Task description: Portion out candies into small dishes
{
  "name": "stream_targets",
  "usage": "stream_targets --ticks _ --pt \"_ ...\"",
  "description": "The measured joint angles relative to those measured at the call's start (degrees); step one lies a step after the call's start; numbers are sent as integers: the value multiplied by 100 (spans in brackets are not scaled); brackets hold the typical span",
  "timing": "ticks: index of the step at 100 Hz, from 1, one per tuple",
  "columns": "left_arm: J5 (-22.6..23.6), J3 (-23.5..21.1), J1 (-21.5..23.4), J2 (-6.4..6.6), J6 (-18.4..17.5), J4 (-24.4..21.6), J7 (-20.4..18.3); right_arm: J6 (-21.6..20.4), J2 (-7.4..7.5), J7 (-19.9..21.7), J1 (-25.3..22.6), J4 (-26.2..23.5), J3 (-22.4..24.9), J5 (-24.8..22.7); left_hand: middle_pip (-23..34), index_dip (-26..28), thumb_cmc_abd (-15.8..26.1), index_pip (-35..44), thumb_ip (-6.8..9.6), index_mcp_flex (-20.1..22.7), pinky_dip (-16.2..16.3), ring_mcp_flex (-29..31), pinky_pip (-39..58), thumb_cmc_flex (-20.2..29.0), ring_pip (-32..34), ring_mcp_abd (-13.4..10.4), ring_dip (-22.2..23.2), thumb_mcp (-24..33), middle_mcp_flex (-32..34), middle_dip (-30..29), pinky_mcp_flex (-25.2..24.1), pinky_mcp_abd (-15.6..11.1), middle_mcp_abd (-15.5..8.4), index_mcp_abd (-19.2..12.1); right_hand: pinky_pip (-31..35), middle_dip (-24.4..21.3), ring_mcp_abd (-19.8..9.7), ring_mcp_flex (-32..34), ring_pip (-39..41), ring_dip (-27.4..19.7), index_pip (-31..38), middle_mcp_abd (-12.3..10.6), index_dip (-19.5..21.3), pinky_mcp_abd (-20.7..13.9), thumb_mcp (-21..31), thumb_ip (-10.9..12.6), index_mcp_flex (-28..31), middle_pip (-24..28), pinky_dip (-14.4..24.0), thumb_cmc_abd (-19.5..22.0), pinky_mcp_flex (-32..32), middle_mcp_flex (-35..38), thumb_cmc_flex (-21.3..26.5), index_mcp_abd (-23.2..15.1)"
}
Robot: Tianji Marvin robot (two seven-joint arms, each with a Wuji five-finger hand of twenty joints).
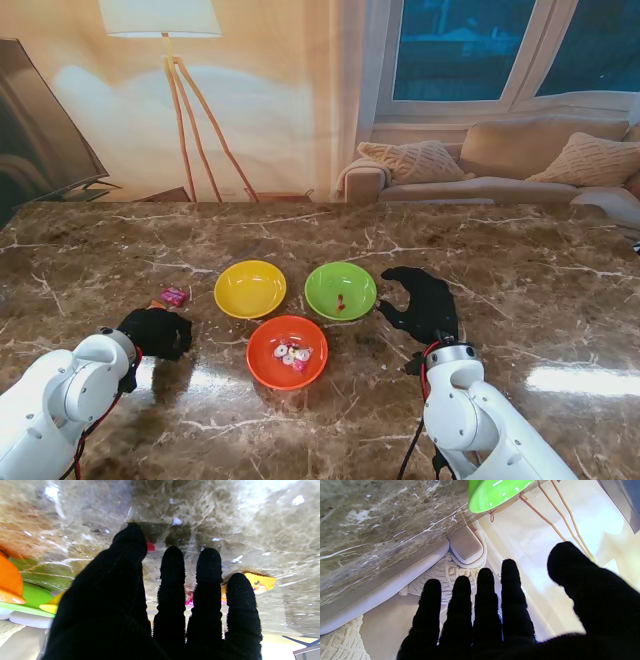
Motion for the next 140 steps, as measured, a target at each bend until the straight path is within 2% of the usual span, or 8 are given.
stream_targets --ticks 16,35,39,59,72,109,120,140 --pt "101 -35 1 1 -235 42 60 -3 -1 12 0 7 0 19 489 81 0 -113 -2 -67 58 -424 -284 -5 -112 0 221 33 -776 -183 -314 -21 -8 -18 0 4 0 0 11 2 2 0 0 2 0 0 2 0 66 0 0 1 0 -5" --pt "133 -34 1 1 -314 138 293 -11 -2 21 7 24 -12 35 683 130 49 -175 -30 -83 58 -622 -499 -15 -186 0 297 49 -1007 -432 -478 -63 -43 -60 0 61 0 0 25 12 9 1 0 59 0 0 16 2 69 0 0 55 0 -9" --pt "129 -34 -1 0 -316 154 323 -11 -2 27 9 25 -17 45 689 130 53 -175 -79 -93 58 -643 -502 -16 -188 0 306 49 -1010 -464 -481 -64 -74 -65 0 61 0 0 25 13 9 1 0 59 0 0 16 2 69 0 0 55 0 -9" --pt "118 -36 -17 -6 -313 221 425 -18 -2 49 31 43 -55 58 750 142 138 -178 -89 -142 59 -699 -505 -18 -192 0 343 -23 -1139 -500 -512 -69 -87 -95 0 62 0 0 65 13 22 1 0 63 -1 0 89 2 72 8 5 58 0 -67" --pt "76 13 -98 -4 -314 337 525 -27 -2 68 53 63 -78 76 783 199 139 -179 -225 -196 59 -699 -505 -81 -169 0 397 -95 -1170 -501 -512 -73 -88 -97 0 63 0 0 70 13 69 1 0 65 -1 0 101 2 134 8 7 61 0 -69" --pt "88 6 -137 -4 -422 404 548 -28 -2 82 68 81 -104 92 838 267 177 -162 -210 -292 59 -699 -505 -130 -74 -11 386 36 -1195 -511 -513 -79 -91 -113 0 110 0 0 84 100 71 4 0 69 -1 0 104 10 146 9 10 122 0 -70" --pt "91 27 -159 4 -432 422 548 -35 -2 86 70 86 -105 92 838 267 199 -34 -209 -125 59 -699 -505 -130 -72 -11 386 16 -1173 -475 -508 -82 -91 -135 0 136 0 0 86 150 71 4 0 71 -1 0 105 10 147 9 10 131 0 -70" --pt "77 66 -207 24 -473 472 560 -39 -7 78 70 92 -97 108 838 419 327 -3 -268 -126 59 -697 -506 -131 -1 -10 402 -121 -1120 -355 -507 -83 -92 -204 8 136 0 0 135 154 72 4 0 72 -2 0 106 10 211 9 14 132 0 -72"
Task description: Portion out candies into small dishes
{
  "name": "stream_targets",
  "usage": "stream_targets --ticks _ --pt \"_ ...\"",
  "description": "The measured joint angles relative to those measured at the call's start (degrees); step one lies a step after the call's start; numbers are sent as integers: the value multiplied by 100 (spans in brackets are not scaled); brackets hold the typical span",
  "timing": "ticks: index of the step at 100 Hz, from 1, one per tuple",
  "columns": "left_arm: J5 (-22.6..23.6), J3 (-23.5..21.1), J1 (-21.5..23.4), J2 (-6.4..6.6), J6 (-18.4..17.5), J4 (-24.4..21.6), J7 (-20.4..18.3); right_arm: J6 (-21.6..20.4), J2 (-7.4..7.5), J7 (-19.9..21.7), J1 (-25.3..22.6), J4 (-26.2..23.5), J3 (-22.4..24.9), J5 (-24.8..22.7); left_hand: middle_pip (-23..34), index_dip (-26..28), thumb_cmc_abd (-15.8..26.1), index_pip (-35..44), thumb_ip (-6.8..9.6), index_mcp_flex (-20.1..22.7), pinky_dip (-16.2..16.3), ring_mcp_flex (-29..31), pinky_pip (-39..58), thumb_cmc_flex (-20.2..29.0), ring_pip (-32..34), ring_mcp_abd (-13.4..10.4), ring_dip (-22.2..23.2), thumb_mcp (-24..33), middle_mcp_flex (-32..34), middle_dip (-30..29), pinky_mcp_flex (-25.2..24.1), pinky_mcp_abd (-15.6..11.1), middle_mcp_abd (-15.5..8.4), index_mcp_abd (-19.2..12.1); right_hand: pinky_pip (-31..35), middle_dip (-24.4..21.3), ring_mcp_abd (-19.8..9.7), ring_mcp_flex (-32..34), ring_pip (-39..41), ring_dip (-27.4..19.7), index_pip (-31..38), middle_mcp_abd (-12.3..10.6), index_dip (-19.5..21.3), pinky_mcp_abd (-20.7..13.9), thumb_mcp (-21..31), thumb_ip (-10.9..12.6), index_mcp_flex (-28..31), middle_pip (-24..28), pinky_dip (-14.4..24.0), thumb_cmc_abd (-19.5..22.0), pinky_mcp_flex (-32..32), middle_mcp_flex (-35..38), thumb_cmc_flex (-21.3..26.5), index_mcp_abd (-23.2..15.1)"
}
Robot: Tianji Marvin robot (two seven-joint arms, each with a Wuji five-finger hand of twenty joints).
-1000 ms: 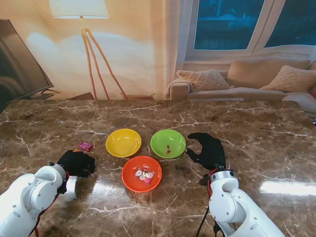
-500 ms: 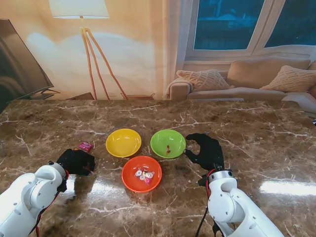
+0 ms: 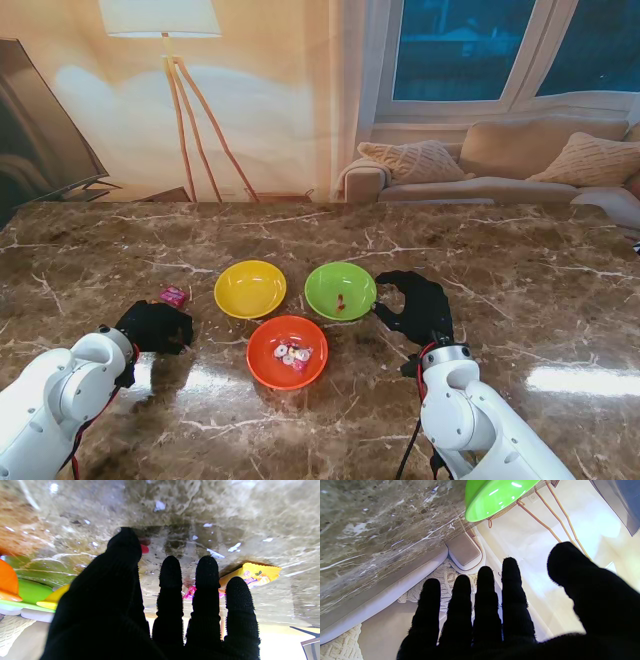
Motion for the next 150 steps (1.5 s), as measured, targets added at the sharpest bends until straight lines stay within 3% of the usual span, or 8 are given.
stream_targets --ticks 24,50,72,87,113,150 --pt "13 -13 1 1 -53 10 -17 -5 -3 -3 0 9 0 14 -18 932 243 -280 0 -210 0 -108 -101 67 95 19 68 -193 -100 275 -44 -45 -2 -1 0 5 0 0 6 4 1 0 0 10 7 0 0 0 2 1 8 3 0 -1" --pt "-95 -28 -27 15 -252 81 -33 -14 -7 -8 3 16 4 31 -145 1609 445 -473 8 -357 -4 -256 -244 329 279 321 149 -388 -146 717 -157 -75 100 5 2 10 0 0 7 7 1 0 0 53 8 0 0 0 2 15 52 6 0 -1" --pt "-132 -94 27 0 -317 88 26 -23 -14 -18 13 27 3 65 -246 1752 555 -512 67 -458 -4 -403 -293 365 328 312 204 -471 -214 852 -219 -75 83 5 2 14 0 0 9 7 1 0 0 55 65 0 1 0 3 54 53 6 0 -1" --pt "-123 -194 149 -22 -328 -2 69 -33 -19 -28 18 35 -1 73 -601 1780 560 -512 125 -479 -4 -469 -294 374 22 274 192 -471 -230 859 -224 -76 71 -6 2 16 0 0 9 8 1 0 0 56 65 0 1 0 3 74 53 6 0 -1" --pt "-79 -328 362 -47 -330 -209 79 -45 -25 -55 18 37 1 82 -1078 1827 561 -512 127 -480 -4 -549 -295 436 -497 265 -46 -497 -210 687 -225 -79 71 -7 2 16 0 0 9 8 1 0 0 57 65 0 1 0 4 75 54 6 0 -2" --pt "0 -530 603 -67 -436 -496 -147 -57 -32 -80 7 36 22 83 -1334 1828 566 -512 187 -480 -1 -376 -295 436 -512 55 -354 -502 -110 552 -225 -84 65 -9 2 17 0 0 9 8 1 0 0 58 65 0 1 0 4 78 54 6 0 -2"
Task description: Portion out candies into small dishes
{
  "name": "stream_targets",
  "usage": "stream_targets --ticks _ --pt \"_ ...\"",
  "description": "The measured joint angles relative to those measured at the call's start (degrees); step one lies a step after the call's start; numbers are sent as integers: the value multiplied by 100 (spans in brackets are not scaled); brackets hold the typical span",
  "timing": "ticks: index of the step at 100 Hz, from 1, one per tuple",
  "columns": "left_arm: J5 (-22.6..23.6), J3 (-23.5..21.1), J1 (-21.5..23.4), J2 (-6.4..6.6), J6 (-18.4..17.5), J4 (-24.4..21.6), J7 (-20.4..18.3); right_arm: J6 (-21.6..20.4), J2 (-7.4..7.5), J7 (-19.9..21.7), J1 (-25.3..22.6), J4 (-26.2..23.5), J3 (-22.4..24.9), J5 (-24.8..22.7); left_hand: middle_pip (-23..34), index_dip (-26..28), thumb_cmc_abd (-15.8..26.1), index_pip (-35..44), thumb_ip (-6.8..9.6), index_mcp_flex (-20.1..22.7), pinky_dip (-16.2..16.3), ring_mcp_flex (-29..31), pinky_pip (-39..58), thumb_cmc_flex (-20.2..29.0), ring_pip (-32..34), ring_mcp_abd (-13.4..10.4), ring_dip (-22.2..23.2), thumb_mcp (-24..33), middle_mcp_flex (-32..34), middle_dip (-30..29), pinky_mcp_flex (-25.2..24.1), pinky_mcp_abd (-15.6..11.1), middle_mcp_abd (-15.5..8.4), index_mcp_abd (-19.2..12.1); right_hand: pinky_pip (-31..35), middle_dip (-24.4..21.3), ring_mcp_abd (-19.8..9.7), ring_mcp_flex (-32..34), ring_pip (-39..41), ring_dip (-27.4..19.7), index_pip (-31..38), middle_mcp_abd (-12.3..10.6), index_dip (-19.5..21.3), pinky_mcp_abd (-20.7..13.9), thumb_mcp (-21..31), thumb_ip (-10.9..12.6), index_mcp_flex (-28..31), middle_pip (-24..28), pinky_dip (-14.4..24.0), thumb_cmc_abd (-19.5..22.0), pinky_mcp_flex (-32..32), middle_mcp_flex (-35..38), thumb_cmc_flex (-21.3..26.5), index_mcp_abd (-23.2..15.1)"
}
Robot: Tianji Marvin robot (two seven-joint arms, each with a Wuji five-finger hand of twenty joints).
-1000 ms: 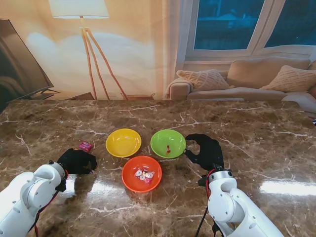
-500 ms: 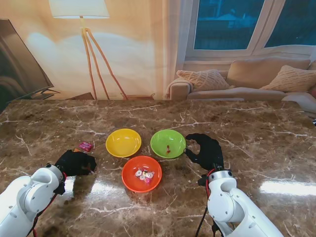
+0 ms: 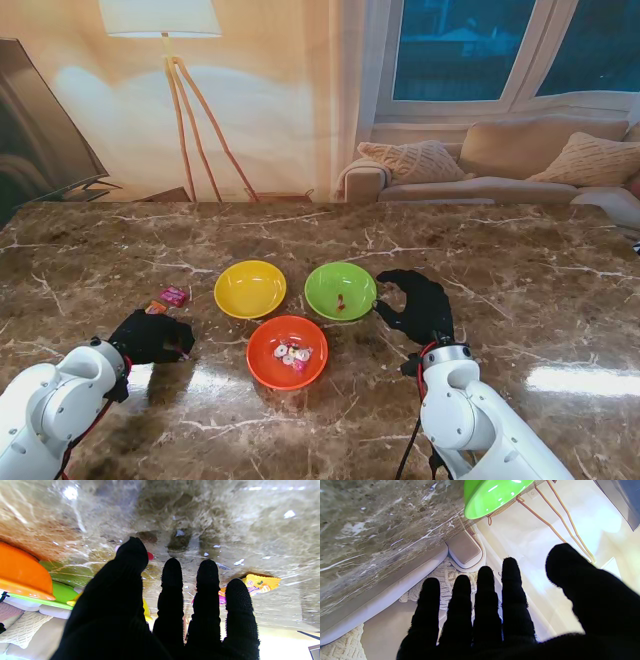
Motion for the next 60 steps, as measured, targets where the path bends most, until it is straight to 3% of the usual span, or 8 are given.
stream_targets --ticks 18,41,60 --pt "9 -187 179 -28 -64 -241 -70 -2 -3 -12 -5 -2 13 1 -29 0 2 -4 0 0 2 74 0 0 -53 -5 -99 -1 155 36 1 -2 -2 0 0 0 0 0 0 0 0 0 0 0 0 0 0 0 0 6 0 1 0 0" --pt "60 -651 447 -67 -258 -898 -242 -10 -6 -36 -12 -7 37 -3 -30 1 2 -9 1 0 4 74 0 0 -58 -5 -100 -2 155 48 3 -2 -4 -2 0 0 0 0 0 0 0 0 -1 0 0 0 0 0 0 6 0 1 0 0" --pt "-127 -703 297 -51 -369 -1248 -426 -13 -10 -70 -34 -19 75 -9 -32 1 3 -11 2 0 5 74 0 0 -61 -7 -100 -2 155 100 4 -3 -4 -4 0 0 0 0 0 0 0 0 -1 0 0 0 0 0 1 6 0 1 0 0"
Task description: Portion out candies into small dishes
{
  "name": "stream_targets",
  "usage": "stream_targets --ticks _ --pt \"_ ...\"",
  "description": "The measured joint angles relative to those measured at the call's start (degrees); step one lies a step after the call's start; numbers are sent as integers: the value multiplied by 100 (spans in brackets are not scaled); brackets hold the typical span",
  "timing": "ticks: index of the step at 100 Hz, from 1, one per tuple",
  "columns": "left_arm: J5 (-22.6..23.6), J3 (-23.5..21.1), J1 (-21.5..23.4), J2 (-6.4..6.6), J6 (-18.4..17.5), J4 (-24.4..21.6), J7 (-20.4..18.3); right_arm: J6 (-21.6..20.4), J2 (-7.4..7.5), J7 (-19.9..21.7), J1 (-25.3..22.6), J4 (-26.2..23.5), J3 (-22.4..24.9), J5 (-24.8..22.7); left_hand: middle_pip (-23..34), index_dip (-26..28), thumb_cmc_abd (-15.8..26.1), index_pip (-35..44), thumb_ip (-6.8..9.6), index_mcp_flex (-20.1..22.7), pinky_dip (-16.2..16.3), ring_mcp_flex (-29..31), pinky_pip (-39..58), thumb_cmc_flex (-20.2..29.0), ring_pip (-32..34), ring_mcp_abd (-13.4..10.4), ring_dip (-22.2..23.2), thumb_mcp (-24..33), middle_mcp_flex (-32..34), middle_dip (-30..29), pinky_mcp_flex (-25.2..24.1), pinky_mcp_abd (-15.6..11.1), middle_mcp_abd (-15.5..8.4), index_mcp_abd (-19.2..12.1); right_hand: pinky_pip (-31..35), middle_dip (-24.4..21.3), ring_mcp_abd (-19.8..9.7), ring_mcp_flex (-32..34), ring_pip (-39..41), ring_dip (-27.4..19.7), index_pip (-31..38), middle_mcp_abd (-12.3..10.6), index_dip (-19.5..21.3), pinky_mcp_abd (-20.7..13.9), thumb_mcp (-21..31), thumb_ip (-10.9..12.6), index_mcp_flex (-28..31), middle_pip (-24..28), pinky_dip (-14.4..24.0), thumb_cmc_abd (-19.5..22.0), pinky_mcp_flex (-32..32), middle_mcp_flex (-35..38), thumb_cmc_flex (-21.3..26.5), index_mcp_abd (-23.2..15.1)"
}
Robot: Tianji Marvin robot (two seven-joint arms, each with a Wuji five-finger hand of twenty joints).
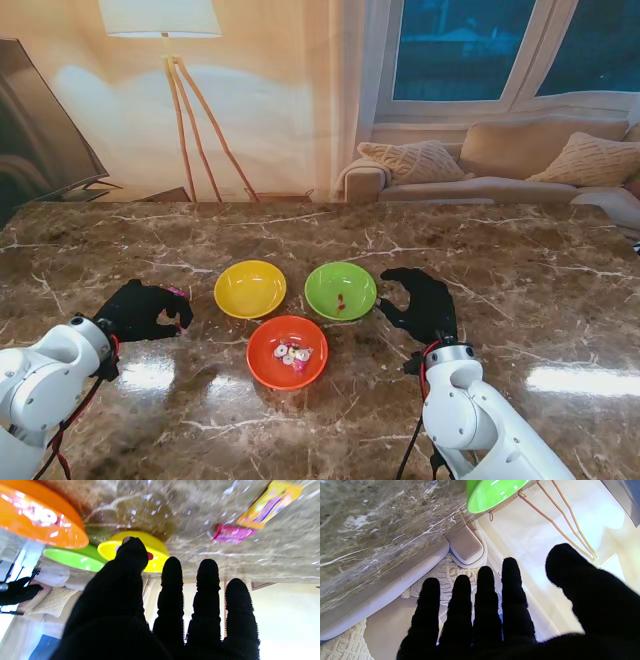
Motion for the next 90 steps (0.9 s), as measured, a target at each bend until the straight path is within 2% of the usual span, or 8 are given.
stream_targets --ticks 6,18,37,61,82,90 --pt "-154 150 -209 27 16 11 -44 -2 0 -9 -4 0 5 0 -1 0 0 0 1 0 0 7 0 0 -1 0 0 0 0 5 1 0 0 0 0 0 0 0 0 1 0 0 0 0 0 0 0 0 0 0 0 0 0 0" --pt "-312 772 -856 91 135 163 -59 -4 -4 -14 -9 -3 20 4 -11 0 0 -1 1 0 1 7 0 0 -5 -10 -1 0 0 7 2 -2 -1 -4 0 0 0 0 0 1 0 0 0 0 0 0 0 0 0 0 0 0 0 0" --pt "-818 1778 -1817 74 633 551 -22 -8 -18 -46 -25 -6 76 22 -73 1 0 -2 1 0 3 7 0 0 -64 -25 -1 0 0 8 3 -3 -10 -9 0 0 0 0 0 1 0 0 0 1 0 0 0 0 0 0 0 0 0 0" --pt "-1303 2995 -2852 -65 879 1447 424 -10 -33 -89 -37 -5 163 65 -74 1 0 -2 59 0 3 7 0 0 -65 -25 -1 0 0 13 3 -3 -10 -9 0 0 0 0 1 1 0 1 0 2 0 0 0 0 0 0 0 0 0 0" --pt "-1588 3874 -3454 -243 1140 1995 798 -11 -36 -92 -36 10 202 115 -74 1 0 -2 63 0 3 7 -3 0 -66 -25 -1 0 0 13 3 -3 -10 0 0 0 0 0 1 1 0 2 0 2 0 0 0 0 0 0 0 0 0 0" --pt "-1708 4162 -3658 -328 1233 2188 924 -11 -36 -91 -36 10 205 121 -74 1 0 -3 132 0 16 7 -4 0 -66 -25 -1 1 0 14 3 -3 -10 60 0 0 0 0 1 1 0 2 0 2 0 0 0 0 0 1 0 0 0 0"
